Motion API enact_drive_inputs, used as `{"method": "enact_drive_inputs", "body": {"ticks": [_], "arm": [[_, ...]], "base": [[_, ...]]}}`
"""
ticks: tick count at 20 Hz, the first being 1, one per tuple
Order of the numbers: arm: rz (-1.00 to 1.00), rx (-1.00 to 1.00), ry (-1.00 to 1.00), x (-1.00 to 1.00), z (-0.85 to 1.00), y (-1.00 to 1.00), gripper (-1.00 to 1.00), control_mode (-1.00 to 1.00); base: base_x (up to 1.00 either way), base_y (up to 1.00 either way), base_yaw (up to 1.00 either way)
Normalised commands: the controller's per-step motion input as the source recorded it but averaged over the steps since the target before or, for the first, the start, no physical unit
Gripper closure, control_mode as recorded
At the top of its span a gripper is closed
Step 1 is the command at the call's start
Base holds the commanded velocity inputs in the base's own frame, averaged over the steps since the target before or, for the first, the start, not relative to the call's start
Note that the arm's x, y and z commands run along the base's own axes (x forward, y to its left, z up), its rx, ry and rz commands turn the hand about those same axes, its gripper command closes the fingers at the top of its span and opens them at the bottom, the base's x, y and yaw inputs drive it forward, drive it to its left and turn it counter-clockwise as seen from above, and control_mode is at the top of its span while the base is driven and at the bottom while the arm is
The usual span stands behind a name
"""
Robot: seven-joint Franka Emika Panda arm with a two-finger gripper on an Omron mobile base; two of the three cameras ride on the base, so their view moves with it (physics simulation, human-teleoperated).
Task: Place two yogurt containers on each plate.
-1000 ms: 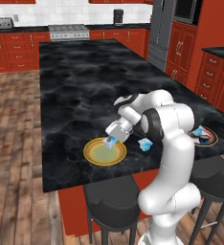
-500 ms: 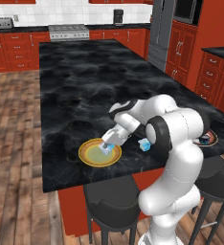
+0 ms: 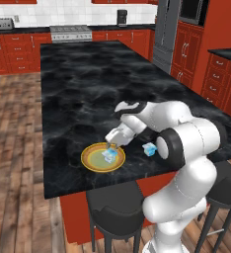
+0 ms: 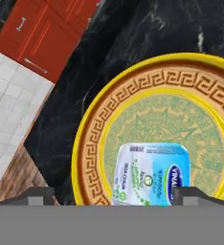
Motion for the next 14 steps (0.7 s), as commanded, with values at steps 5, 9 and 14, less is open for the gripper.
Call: {"method": "enact_drive_inputs", "body": {"ticks": [5, 9, 14], "arm": [[-0.09, -0.25, 0.00, -0.33, 0.64, -0.72, -1.00, -1.00], [-0.12, -0.24, 0.00, -0.68, 0.14, -1.00, -1.00, -1.00], [-0.10, -0.27, -0.08, -0.44, 0.07, -0.86, -1.00, -1.00]], "base": [[0.00, 0.00, 0.00], [0.00, 0.00, 0.00], [0.00, 0.00, 0.00]]}}
